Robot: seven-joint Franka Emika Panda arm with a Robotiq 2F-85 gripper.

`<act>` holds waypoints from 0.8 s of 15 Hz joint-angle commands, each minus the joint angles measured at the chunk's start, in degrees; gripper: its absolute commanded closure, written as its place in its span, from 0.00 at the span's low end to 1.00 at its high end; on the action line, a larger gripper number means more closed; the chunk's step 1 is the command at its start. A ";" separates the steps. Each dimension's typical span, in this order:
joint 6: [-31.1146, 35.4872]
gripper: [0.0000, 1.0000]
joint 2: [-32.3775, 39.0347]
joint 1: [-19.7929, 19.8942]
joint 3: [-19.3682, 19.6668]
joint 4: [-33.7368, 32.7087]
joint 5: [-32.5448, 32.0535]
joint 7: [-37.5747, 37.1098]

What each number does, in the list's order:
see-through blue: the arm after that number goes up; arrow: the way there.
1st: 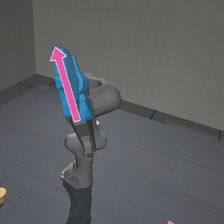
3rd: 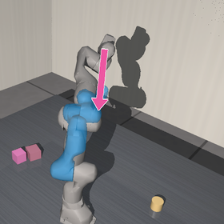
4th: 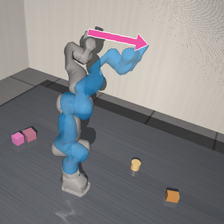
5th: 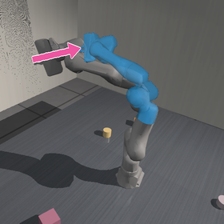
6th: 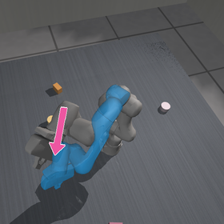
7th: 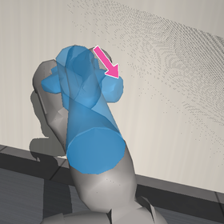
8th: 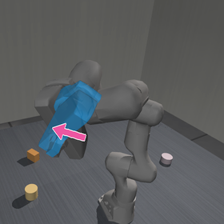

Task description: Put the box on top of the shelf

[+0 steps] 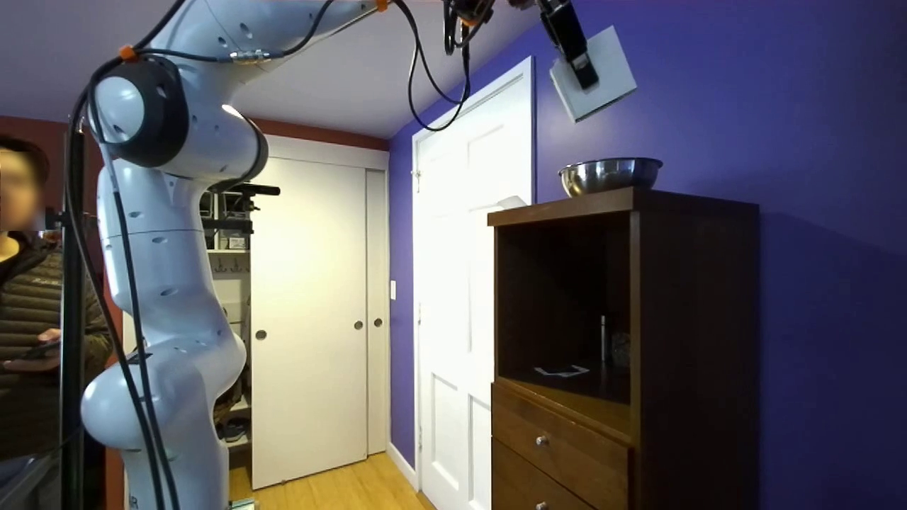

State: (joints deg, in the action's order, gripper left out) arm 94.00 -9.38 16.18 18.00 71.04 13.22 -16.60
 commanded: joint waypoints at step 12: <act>-3.10 0.96 -3.21 -4.52 -6.44 5.27 -5.91 16.08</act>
State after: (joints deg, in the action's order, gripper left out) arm 92.23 -12.55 12.76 11.98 75.01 6.61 -4.17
